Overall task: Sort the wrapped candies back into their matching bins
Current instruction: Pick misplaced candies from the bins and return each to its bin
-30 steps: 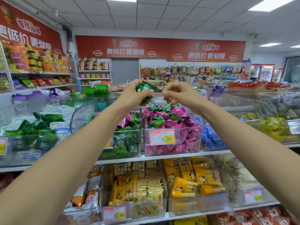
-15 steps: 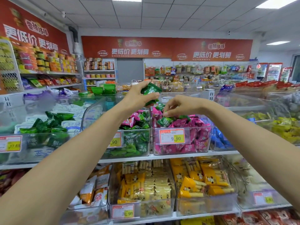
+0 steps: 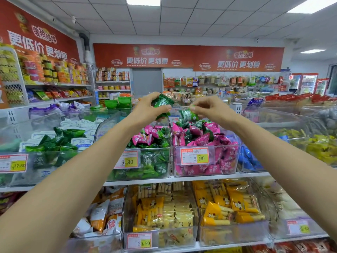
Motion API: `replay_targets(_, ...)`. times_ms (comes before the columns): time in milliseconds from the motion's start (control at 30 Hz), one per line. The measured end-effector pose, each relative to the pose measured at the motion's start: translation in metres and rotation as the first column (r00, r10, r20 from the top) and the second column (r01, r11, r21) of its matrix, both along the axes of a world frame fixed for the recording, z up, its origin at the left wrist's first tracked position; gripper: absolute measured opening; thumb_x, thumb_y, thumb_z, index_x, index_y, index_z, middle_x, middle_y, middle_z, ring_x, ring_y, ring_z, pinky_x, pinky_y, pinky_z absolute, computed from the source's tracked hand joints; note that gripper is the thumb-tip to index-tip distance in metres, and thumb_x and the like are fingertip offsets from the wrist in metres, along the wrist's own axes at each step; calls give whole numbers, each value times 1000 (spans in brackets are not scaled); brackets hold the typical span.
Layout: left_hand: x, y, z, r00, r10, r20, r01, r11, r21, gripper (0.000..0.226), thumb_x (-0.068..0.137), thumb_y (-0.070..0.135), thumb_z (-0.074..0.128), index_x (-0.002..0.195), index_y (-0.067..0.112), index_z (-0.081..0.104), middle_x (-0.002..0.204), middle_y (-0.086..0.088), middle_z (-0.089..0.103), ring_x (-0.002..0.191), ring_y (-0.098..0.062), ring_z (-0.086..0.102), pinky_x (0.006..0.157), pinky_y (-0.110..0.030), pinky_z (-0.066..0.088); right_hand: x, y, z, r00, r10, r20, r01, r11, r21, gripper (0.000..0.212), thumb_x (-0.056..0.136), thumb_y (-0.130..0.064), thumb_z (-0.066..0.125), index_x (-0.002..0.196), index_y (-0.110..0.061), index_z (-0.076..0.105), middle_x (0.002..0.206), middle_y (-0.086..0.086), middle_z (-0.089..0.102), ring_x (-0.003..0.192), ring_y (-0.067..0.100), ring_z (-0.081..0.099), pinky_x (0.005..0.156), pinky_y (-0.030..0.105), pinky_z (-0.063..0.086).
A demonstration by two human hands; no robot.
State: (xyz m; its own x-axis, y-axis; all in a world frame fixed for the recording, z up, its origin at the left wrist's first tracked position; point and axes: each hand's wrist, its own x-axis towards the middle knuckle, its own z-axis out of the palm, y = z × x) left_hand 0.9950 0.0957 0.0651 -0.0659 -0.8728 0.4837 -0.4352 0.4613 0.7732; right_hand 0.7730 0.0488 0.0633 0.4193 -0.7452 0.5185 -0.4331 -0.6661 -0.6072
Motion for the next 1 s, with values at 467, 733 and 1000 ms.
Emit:
replay_targets(467, 61, 25, -8, 902, 177, 394, -252, 956, 148, 57, 86, 21, 71, 138, 17, 47, 129, -7, 59, 112, -21, 59, 99, -39, 47, 94, 7, 6, 964, 195, -182, -218, 969, -115, 9, 90, -14, 67, 94, -8, 72, 84, 14, 72, 72, 19, 65, 73, 33, 57)
replay_targets(733, 63, 23, -12, 806, 124, 579, -190, 980, 54, 31, 85, 22, 71, 112, 8, 64, 86, -3, 60, 77, -19, 55, 70, -30, 43, 109, 2, 5, 938, 278, -209, -283, 959, 6, 13, 90, -10, 66, 98, 0, 63, 81, 14, 69, 64, 14, 65, 65, 28, 58)
replay_targets(1000, 115, 2, -5, 634, 260, 728, -240, 962, -134, 24, 85, 28, 68, 109, 23, 72, 112, 1, 71, 105, -17, 63, 94, -37, 50, 147, -23, 10, 936, 103, -336, -91, 995, 52, 11, 91, -10, 64, 100, -3, 67, 91, 10, 68, 61, 8, 62, 68, 33, 60)
